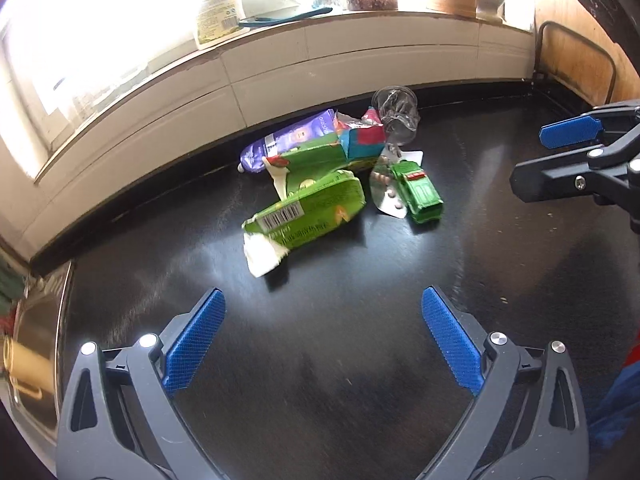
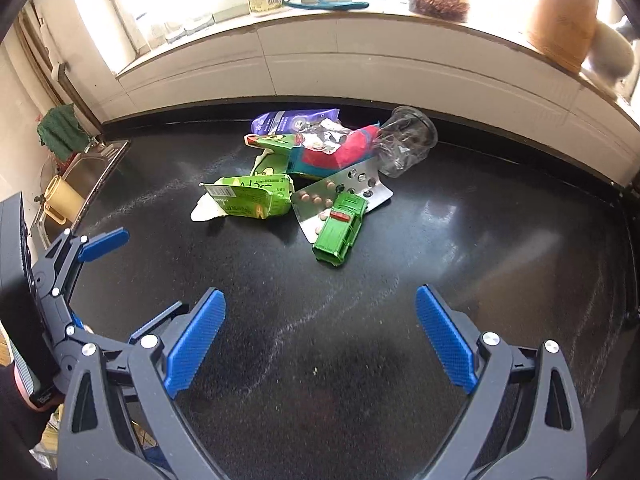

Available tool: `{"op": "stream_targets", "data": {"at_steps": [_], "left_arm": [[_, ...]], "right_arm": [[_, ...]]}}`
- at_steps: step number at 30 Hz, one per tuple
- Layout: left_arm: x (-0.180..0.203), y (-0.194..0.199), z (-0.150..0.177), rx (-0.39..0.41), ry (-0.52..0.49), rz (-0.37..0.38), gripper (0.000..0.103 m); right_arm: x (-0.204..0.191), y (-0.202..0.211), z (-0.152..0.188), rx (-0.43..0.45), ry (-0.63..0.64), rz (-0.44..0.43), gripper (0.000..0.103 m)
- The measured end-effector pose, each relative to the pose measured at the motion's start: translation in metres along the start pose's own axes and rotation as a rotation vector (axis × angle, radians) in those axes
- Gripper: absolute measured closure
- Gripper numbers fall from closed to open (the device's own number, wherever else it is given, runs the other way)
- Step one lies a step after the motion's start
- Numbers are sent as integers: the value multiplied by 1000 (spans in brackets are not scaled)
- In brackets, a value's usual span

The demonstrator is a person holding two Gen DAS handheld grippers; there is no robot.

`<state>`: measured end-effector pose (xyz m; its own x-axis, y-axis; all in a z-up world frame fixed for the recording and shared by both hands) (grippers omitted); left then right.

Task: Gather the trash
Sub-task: 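Return both tools to the countertop and approach the green carton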

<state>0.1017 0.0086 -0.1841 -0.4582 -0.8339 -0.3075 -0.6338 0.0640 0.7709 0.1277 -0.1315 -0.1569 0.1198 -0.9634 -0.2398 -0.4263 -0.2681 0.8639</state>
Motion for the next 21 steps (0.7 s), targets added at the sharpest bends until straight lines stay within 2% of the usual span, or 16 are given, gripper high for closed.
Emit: {"op": "stream_targets", "data": {"at_steps": [6,11,15,18,19,20,21], "left_arm": [[-25,-57,-29,-1,-159,0,7],[-36,-96,-46,-4,-239,29,7],[-34,-113,-53,-2,-270,67,7],[-28,-122,-53,-8,-271,103,8],[-26,-124,-53,-10,-272,107,10],[-24,-124,-52,-13,-272,111,13],[-21,-124,-51,-20,-270,117,24]], "right_arm": [[2,-48,-17,-60,-19,32,11],[13,-92,-27,-129,-62,58,18],[15,-111,-30,-168,-77,60,23],[16,-119,-29,-185,-74,67,32],[17,-121,-28,-191,-73,68,39],[18,-121,-27,-195,-70,71,46],[18,-122,-26,-196,-65,74,58]]}}
Point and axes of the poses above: each gripper's, at about its wrist camera, not at the fingertips, and y roughly against the way its jaws point, x to its right, z to its underside, the point moved 8 cm from there along -y, roughly the way its jaws point, and after that the axes turned 13 degrees about -y, right-handed, at the moved point
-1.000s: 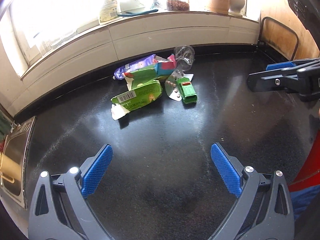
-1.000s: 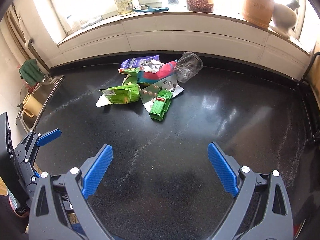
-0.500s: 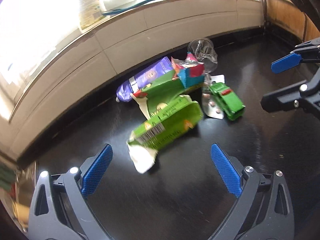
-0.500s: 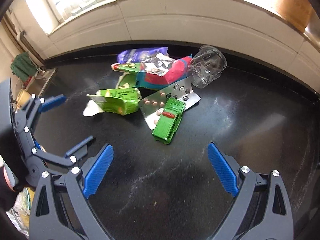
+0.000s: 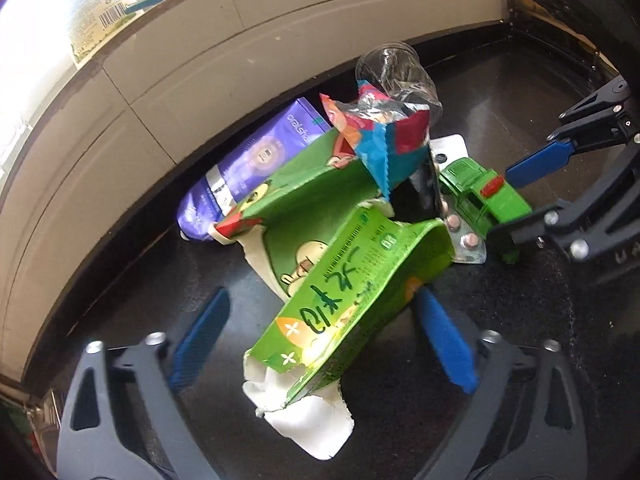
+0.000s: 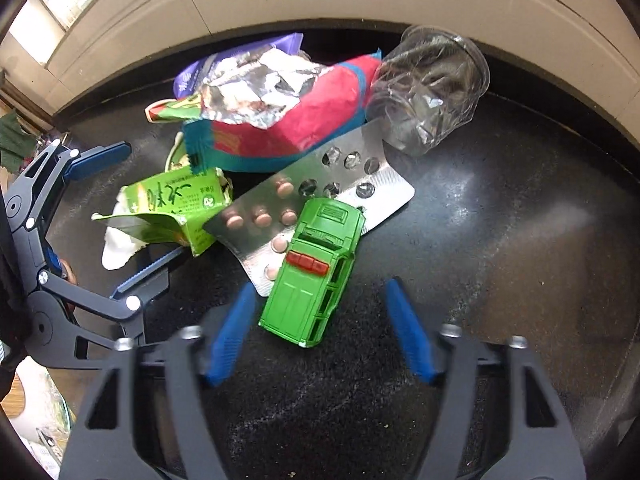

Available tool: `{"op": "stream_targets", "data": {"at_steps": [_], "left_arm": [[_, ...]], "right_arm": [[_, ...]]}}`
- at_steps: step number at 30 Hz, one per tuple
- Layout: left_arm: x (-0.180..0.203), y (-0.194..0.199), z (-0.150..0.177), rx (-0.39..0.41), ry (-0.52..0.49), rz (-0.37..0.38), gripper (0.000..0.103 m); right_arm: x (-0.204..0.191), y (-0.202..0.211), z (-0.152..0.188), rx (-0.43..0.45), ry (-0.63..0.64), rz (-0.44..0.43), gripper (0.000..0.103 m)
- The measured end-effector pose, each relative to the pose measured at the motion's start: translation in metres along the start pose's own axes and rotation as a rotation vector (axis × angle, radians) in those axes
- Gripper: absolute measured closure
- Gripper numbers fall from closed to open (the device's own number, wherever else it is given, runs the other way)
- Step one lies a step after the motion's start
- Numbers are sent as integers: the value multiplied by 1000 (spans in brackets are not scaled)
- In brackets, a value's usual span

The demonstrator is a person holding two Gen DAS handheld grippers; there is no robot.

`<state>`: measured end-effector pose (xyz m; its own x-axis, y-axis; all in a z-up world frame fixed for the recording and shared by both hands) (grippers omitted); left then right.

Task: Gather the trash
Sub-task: 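Return both tools to the countertop and approach the green carton, then grasp the green juice carton with the left tool while the right tool grasps the green toy car, then carry carton and toy car over the bin and open both tools to drop them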

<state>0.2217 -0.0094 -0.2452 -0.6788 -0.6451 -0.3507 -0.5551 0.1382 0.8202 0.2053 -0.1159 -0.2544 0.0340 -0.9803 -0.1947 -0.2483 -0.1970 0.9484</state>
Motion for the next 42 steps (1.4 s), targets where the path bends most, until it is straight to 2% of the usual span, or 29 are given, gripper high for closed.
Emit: {"op": "stream_targets", "data": {"at_steps": [1,2,4,7,14,20,28,36,40,42], "left_arm": [[3,0,1,-10,5,11,36],[6,1,2,-22,17,13,38],[10,7,5,-25,47,16,59],[18,21,13,-43,145,17,71],[47,61,38,-65,342,32,72],[76,103,53,-69,439,12,72],[107,139,59,-56,446,-17,72],[107,158,65,-45,478,-70,72],[94,173,82,-39,539,-116,72],[84,185,101,-44,592,-154,72]], "right_arm": [[1,1,2,6,10,8,66],[1,2,3,9,16,10,66],[3,7,7,19,24,10,66],[3,17,13,33,26,3,67],[8,56,35,88,42,-25,67],[16,91,71,123,52,-40,67],[32,115,111,150,78,-33,67],[24,126,123,172,111,-44,67],[-4,128,124,175,176,-71,67],[-25,128,126,171,219,-89,67]]}}
Point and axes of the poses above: each gripper's, at about its wrist camera, not at the fingertips, and y roughly against the way its jaws point, x to its right, z to its underside, the point moved 8 cm from there along -y, roughly the way its jaws point, and after that the axes turned 13 degrees about -y, right-handed, at the moved point
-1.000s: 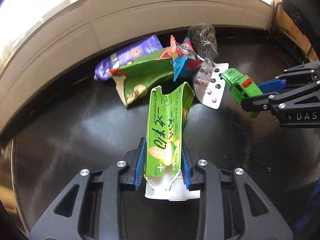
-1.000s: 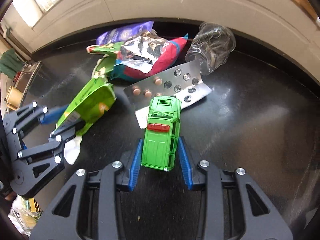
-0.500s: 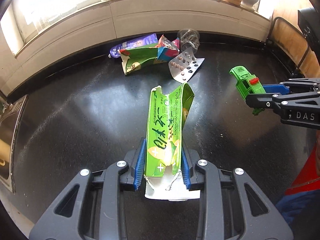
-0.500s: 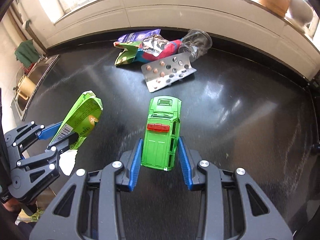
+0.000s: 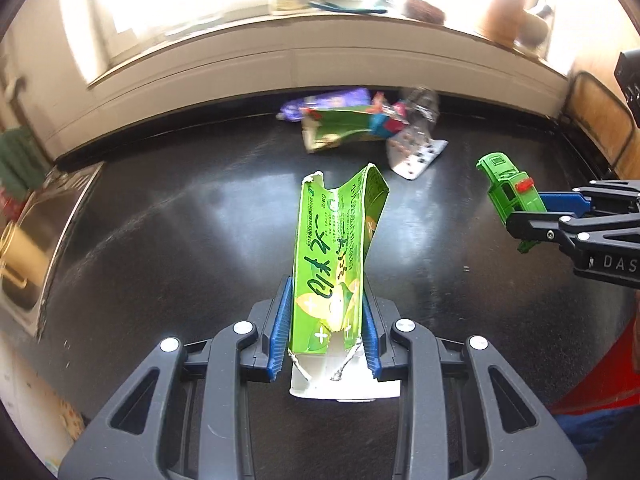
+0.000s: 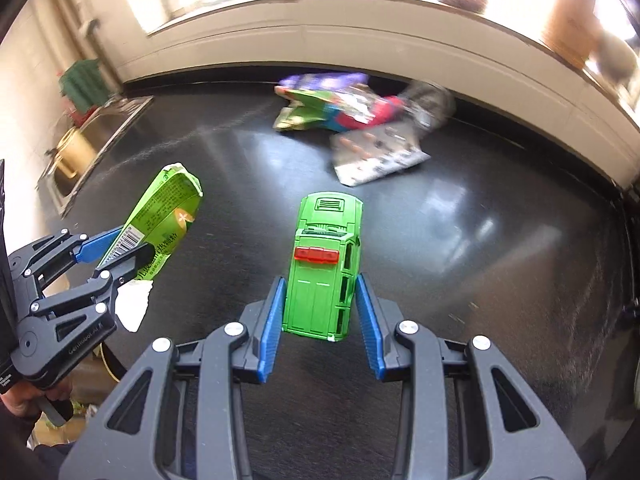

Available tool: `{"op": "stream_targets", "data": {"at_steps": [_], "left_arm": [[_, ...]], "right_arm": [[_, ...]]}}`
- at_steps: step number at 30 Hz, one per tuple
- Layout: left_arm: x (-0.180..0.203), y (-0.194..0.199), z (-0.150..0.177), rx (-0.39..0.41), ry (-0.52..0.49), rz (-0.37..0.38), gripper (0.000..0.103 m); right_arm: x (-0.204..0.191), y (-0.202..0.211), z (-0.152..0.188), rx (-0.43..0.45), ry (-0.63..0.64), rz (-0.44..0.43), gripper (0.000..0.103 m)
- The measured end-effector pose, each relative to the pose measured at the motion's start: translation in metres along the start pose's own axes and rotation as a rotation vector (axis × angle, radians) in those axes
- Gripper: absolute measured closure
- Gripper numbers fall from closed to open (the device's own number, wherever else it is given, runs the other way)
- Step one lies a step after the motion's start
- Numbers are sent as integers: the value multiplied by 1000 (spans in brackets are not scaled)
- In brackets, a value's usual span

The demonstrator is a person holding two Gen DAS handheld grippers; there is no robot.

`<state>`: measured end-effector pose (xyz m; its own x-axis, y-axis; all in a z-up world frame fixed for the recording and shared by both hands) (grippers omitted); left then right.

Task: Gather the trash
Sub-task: 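Carry carton and toy car over the bin and open both tools to drop them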

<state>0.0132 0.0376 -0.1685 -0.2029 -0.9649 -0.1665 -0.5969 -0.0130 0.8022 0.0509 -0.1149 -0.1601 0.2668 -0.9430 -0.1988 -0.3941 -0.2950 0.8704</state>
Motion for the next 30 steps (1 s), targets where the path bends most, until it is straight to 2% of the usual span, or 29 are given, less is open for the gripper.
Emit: {"op": "stream_targets", "data": {"at_steps": [4,9,13,14,17,23,28,30], "left_arm": [[-42,19,29,-10,105,-82,72],[-101,55,89,-46,266,-225,72],[-142,81,151,-97,412,-327,72],[-153,89,175,-117,468,-356,72],[-171,106,226,-165,578,-407,72],[-193,122,318,-253,763,-458,72],[-200,112,373,-305,845,-455,72],[-203,101,389,-320,874,-445,72]], "right_arm": [[-62,-8,-2,-11,125,-73,67],[-152,-22,13,-65,295,-176,67],[-239,-36,45,-135,468,-266,67],[-262,-39,56,-157,513,-291,67],[-316,-46,90,-211,633,-353,67],[-406,-61,167,-364,829,-463,67],[-447,-90,212,-480,899,-470,67],[-456,-101,221,-495,914,-457,67]]}}
Point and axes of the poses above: each gripper's, at about its wrist camera, not at the fingertips, and y roughly against the way its jaws point, x to its right, z to its underside, the point moved 8 cm from there along -y, roughly the way its jaws point, and after that the axes turned 13 degrees about -y, right-handed, at the moved point
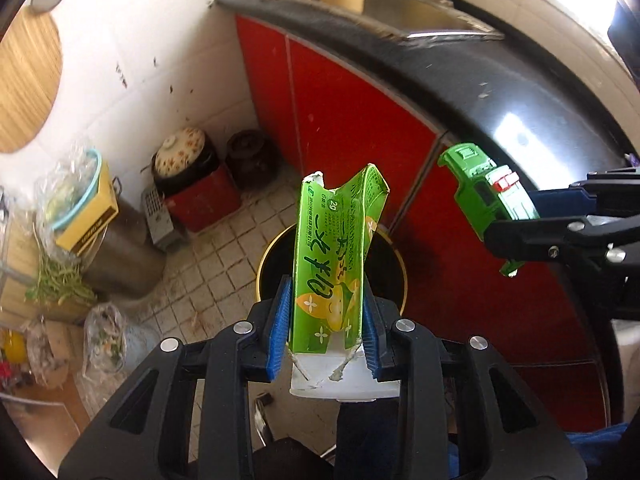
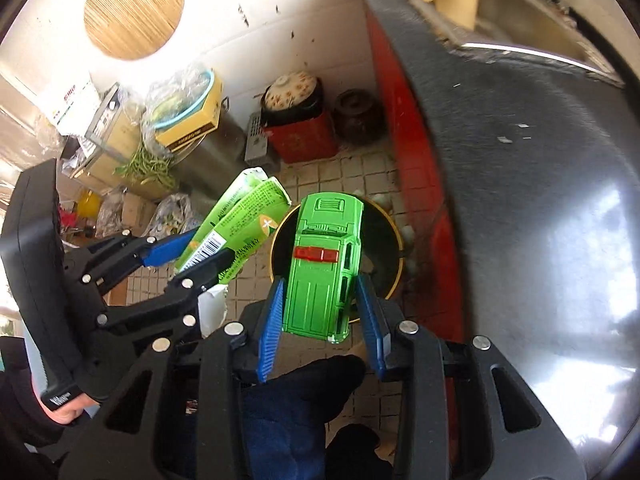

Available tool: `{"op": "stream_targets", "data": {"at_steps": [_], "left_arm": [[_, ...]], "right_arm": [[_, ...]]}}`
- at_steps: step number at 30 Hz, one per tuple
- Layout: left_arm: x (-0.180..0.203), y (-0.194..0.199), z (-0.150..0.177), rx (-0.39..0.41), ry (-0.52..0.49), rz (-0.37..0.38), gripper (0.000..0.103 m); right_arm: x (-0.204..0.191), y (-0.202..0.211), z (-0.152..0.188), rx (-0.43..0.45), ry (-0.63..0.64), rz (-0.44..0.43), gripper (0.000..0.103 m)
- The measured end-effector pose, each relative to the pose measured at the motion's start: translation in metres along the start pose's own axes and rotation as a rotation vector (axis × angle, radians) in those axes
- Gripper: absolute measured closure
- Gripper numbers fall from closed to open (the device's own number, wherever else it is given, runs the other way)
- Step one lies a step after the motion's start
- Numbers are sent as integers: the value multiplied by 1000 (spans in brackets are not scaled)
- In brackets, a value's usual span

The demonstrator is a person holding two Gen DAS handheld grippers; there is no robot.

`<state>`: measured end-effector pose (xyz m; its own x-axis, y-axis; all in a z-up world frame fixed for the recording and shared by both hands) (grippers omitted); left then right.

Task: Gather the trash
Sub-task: 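Carry carton and toy car over the bin and open both tools to drop them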

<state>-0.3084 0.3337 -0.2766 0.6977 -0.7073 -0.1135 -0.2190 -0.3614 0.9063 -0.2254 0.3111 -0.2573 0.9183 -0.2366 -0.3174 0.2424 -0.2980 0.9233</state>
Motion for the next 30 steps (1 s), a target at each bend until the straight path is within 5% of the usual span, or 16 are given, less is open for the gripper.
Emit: {"op": "stream_targets", "data": {"at_steps": [7,19,22,30], "left_arm": [[-18,-37,11,-54,25,22,72],[-21,-52,6,-55,12,40,71],[-25,-57,7,-63,24,59,50],[-17,-49,6,-65,5,53,21]], "right_arm": [[-7,-46,-19,-81,-1,20,67],[-9,-54,-41,-83,2,38,64],[-10,-51,-44,-75,9,35,41],[2,-11,-36,-9,-12,16,31]]}}
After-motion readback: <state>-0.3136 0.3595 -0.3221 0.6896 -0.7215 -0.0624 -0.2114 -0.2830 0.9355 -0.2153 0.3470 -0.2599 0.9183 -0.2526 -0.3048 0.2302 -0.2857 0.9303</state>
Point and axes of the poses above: each gripper's, at about its wrist camera, not at the fingertips, and y roughly against the way its jaws point, x to its right, z to its underside, the point moved 8 cm from there along -y, roughly the way its jaws point, and after that the axes turned 13 degrees about -y, right-handed, at the moved point
